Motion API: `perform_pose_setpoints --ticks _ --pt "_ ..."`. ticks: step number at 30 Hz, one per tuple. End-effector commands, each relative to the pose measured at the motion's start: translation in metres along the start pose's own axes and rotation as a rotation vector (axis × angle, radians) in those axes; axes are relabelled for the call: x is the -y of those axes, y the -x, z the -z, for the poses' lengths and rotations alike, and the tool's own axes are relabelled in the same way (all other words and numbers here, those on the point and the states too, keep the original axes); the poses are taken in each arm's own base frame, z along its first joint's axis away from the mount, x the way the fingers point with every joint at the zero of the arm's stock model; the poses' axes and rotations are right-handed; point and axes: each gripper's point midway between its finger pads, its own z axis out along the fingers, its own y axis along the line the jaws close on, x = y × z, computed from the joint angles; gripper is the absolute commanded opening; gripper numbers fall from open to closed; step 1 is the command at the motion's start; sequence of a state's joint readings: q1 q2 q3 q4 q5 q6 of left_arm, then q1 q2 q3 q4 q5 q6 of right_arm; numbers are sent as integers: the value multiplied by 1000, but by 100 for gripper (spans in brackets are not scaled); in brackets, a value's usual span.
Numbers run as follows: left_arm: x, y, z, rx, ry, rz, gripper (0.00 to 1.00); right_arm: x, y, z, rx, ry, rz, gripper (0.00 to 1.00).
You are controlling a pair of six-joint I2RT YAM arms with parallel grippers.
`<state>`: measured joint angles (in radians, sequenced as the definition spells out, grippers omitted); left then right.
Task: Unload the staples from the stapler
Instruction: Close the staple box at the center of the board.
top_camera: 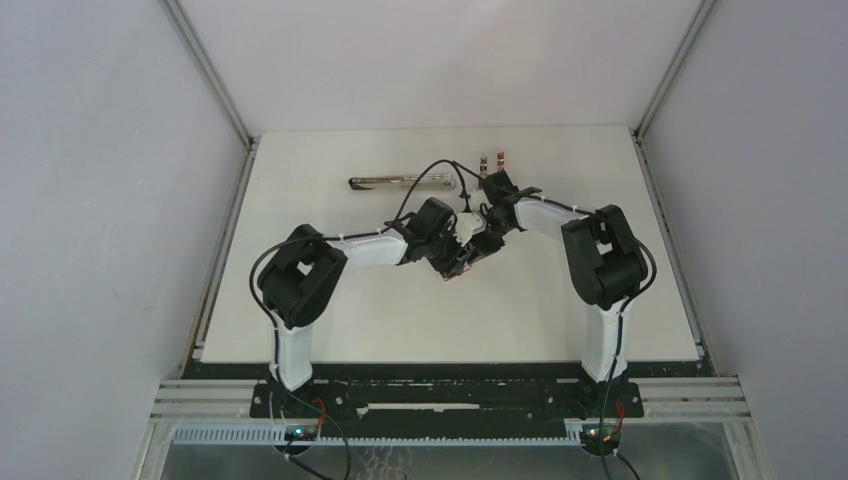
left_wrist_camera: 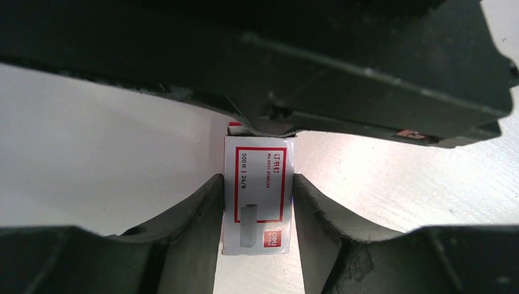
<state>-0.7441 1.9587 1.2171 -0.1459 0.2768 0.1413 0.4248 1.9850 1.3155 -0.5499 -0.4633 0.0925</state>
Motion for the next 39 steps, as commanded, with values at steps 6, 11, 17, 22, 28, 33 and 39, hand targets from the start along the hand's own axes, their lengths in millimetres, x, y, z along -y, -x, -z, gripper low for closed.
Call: perform_pose_setpoints --ticks 6,11,17,22,28,33,39 --pt "10 -34 -10 -93 -34 37 50 -11 4 -1 10 48 6 7" --pt "10 -36 -10 -99 -33 36 50 -2 8 9 30 46 -16 8" --pt "10 -37 -10 -104 -34 36 50 1 9 15 38 67 -33 12" --pt "10 -36 -10 -102 -32 34 50 4 10 17 45 59 -37 18" --pt "10 -37 -10 -104 -32 35 49 3 8 11 33 91 -52 23" --pt "10 -36 -10 -103 -32 35 49 -5 5 4 15 124 -45 24" --pt "10 -36 -10 -102 -32 34 49 -9 2 -1 -2 147 -49 25"
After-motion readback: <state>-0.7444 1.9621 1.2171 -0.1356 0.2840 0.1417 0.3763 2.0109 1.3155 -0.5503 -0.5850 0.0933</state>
